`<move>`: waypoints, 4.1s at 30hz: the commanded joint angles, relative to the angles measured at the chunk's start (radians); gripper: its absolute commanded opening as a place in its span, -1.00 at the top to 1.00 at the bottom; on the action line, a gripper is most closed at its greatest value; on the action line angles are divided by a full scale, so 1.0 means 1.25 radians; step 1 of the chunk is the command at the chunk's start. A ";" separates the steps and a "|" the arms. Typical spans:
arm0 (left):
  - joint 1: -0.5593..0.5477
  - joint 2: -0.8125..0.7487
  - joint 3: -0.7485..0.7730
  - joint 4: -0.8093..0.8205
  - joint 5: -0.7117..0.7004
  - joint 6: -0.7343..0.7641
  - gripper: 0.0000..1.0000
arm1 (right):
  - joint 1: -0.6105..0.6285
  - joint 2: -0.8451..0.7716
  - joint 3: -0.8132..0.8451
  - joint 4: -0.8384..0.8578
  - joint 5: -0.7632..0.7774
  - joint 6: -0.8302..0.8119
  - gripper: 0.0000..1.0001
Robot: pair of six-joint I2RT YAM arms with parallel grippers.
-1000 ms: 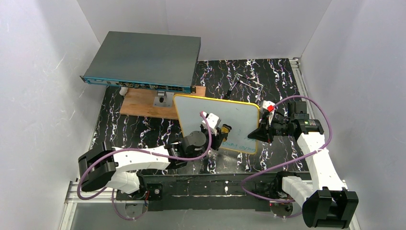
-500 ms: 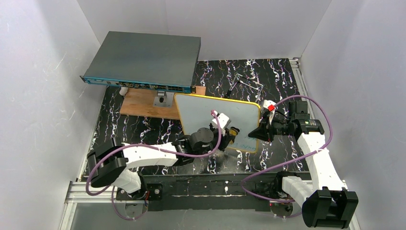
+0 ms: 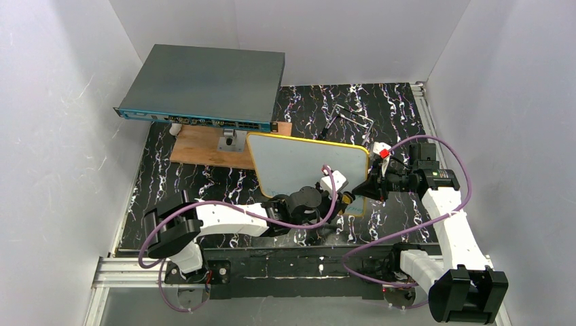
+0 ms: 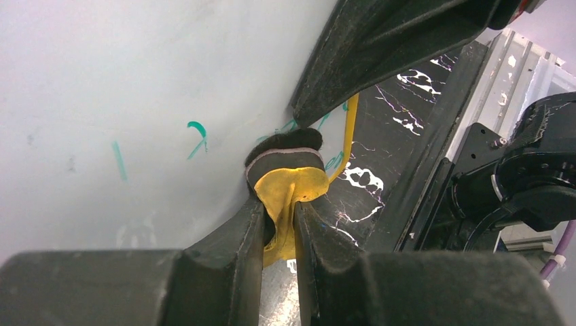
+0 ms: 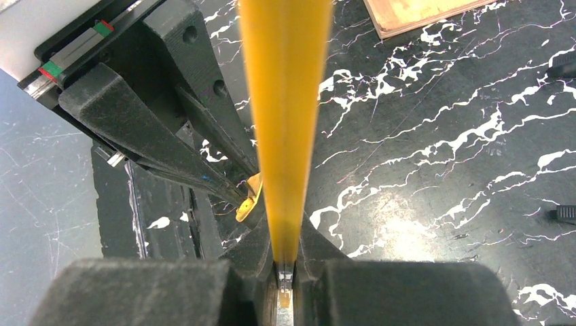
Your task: Erase the whiteboard
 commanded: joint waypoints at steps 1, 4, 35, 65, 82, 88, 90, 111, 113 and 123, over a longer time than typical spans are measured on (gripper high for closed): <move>0.007 -0.045 -0.002 -0.020 -0.051 0.020 1.00 | 0.019 0.000 -0.008 -0.095 0.057 -0.003 0.97; 0.007 -0.069 -0.018 -0.025 -0.067 0.028 1.00 | 0.019 -0.001 -0.008 -0.096 0.057 -0.003 0.97; 0.026 -0.133 -0.089 0.045 -0.051 -0.040 1.00 | 0.018 0.001 -0.009 -0.095 0.057 -0.004 0.97; 0.039 -0.262 -0.211 0.083 -0.153 -0.109 1.00 | 0.019 0.002 -0.009 -0.094 0.056 -0.004 0.97; -0.022 -0.058 0.024 -0.023 -0.164 -0.024 1.00 | 0.018 0.002 -0.008 -0.096 0.056 -0.004 0.97; 0.004 -0.134 -0.030 -0.060 -0.235 -0.023 1.00 | 0.019 0.003 -0.008 -0.096 0.056 -0.003 0.97; 0.023 -0.164 -0.056 -0.071 -0.238 -0.036 1.00 | 0.018 0.004 -0.008 -0.096 0.057 -0.003 0.97; -0.018 -0.061 0.049 -0.087 -0.140 0.029 1.00 | 0.018 0.005 -0.010 -0.092 0.060 -0.002 0.97; -0.019 -0.068 0.041 -0.082 -0.156 0.025 1.00 | 0.019 0.005 -0.009 -0.093 0.060 -0.001 0.97; 0.057 -0.306 -0.084 -0.053 -0.186 -0.015 1.00 | 0.019 0.006 -0.009 -0.092 0.058 -0.002 0.97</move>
